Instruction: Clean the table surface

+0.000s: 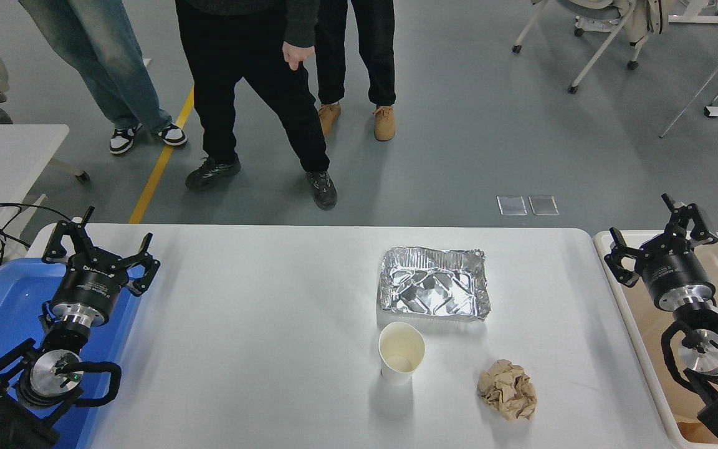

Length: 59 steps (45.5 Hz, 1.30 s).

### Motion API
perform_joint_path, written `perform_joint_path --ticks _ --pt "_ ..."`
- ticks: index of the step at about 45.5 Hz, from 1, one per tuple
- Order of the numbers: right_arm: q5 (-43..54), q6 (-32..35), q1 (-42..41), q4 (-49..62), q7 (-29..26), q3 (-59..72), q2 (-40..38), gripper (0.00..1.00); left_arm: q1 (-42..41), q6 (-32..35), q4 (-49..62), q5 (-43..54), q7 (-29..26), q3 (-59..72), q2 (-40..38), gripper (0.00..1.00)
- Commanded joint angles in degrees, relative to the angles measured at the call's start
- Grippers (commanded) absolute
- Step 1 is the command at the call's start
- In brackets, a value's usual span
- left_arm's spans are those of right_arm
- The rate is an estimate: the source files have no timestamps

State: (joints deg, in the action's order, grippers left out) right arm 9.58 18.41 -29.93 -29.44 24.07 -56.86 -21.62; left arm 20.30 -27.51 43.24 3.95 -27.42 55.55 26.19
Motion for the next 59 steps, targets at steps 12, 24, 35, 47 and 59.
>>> perform_joint_path --ticks 12,24,35,47,59 --pt "0.0 0.05 0.04 0.0 0.19 0.17 0.0 1.0 0.0 0.0 -0.18 0.18 -3.16 0.0 -0.62 0.99" --pt "0.0 0.14 0.31 0.0 0.27 -0.01 0.0 1.0 0.0 0.0 -0.26 0.26 -3.16 0.0 -0.62 0.99" --pt "0.0 0.14 0.22 -0.09 0.19 0.08 -0.09 0.99 0.0 0.0 -0.26 0.26 -3.16 0.0 -0.7 0.99" --pt "0.0 0.05 0.4 0.26 0.19 -0.01 -0.53 1.0 0.0 0.0 -0.26 0.26 -3.16 0.0 -0.62 0.99" --pt "0.0 -0.21 0.13 0.18 0.19 -0.01 -0.62 1.0 0.0 0.0 -0.26 0.26 -3.16 0.0 -0.62 0.99"
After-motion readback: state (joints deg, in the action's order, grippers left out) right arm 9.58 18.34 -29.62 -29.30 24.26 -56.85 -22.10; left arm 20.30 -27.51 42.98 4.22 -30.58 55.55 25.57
